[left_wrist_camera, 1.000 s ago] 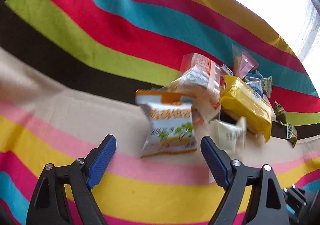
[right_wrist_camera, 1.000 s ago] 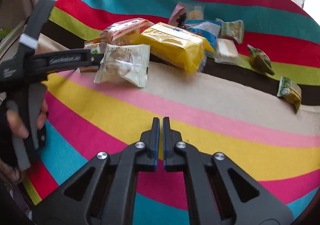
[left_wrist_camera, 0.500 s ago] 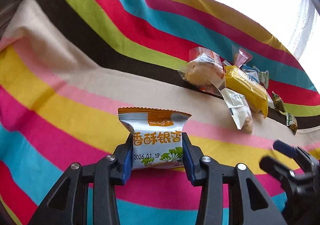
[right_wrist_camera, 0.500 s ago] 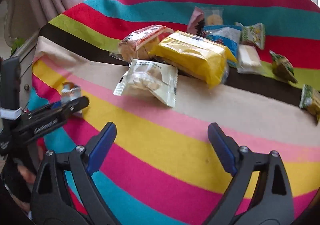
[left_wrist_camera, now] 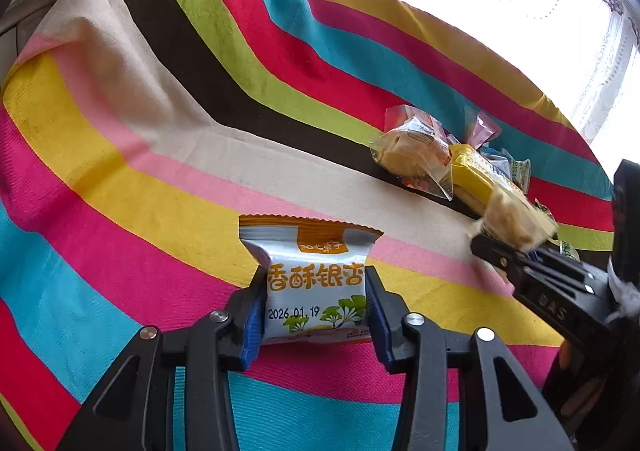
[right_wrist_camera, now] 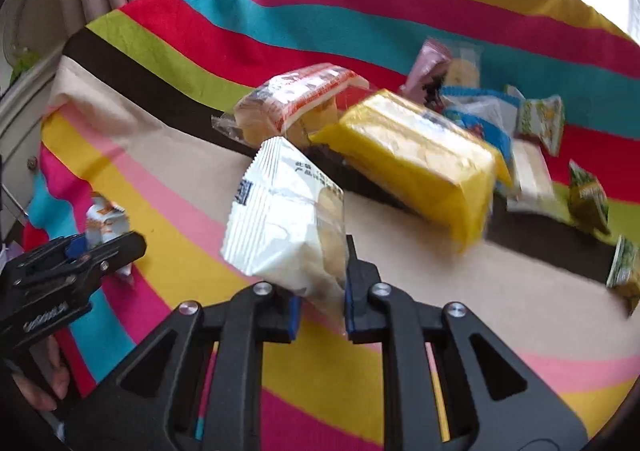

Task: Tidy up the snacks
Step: 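Grasp the orange-labelled biscuit packet with the left tool while the right tool grasps a white packet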

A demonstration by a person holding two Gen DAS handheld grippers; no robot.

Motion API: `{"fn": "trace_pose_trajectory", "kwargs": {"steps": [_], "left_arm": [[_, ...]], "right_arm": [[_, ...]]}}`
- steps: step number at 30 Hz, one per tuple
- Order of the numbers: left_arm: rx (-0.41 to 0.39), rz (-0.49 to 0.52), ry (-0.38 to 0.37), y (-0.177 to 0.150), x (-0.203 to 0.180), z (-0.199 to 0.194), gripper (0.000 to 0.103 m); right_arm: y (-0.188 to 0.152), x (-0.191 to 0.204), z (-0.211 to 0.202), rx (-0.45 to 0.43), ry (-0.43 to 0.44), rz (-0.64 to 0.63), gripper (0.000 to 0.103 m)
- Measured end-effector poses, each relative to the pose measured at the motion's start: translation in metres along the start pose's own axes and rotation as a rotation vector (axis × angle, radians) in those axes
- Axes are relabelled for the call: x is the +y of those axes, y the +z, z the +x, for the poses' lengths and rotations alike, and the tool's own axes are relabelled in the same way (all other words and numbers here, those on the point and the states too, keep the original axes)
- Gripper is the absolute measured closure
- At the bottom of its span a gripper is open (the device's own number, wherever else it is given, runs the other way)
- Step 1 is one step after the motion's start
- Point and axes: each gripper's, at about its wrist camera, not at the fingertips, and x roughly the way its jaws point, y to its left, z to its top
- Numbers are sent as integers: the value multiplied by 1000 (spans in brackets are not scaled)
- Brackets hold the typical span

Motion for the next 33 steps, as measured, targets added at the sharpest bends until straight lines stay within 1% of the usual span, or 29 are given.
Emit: {"fn": "trace_pose_trajectory", "kwargs": {"steps": [2,5,7,10,12,14,16,20,22,24,26,28,31,33], "left_arm": [[-1,-4,-5,0,1,-1,58],[-1,-8,-11,0,4,-5,58],[-1,-8,-11,0,3,-5,58],[-1,-8,-12,0,2,-3,58],[-1,-8,-12,1,2,-3,58],[-2,-10,-14,1,2,-3,58],[-2,-10,-15,1,3,-4,58],[-3,-12,-17,1,3,-4,58],[4,8,-6,0,0,-7,58],[3,33,18,-8,-7,-15,58],[10,31,-3,-21,-14,-28,58],[37,68,-29,-36,-26,-39,58],[69,131,-40,-53,-37,-52,58],[83,132,-51,-60,-36,-60,58]], "right_arm": [[-18,-4,-18,-18,6,43,84],[-43,-10,-40,-15,27,116,84],[-57,-15,-51,-14,26,158,84],[-70,-19,-61,-23,32,223,84],[-75,-20,-64,-26,32,250,84],[-77,-18,-65,-36,26,248,84],[-77,-20,-65,-34,38,256,84],[-81,-33,-65,-45,71,324,83],[-82,-35,-66,-49,81,339,83],[-82,-37,-66,-50,88,345,83],[-82,-39,-67,-54,96,359,83],[-83,-42,-67,-54,101,385,83],[-91,-49,-80,-81,90,460,83],[-103,-50,-91,-96,106,513,83]]}}
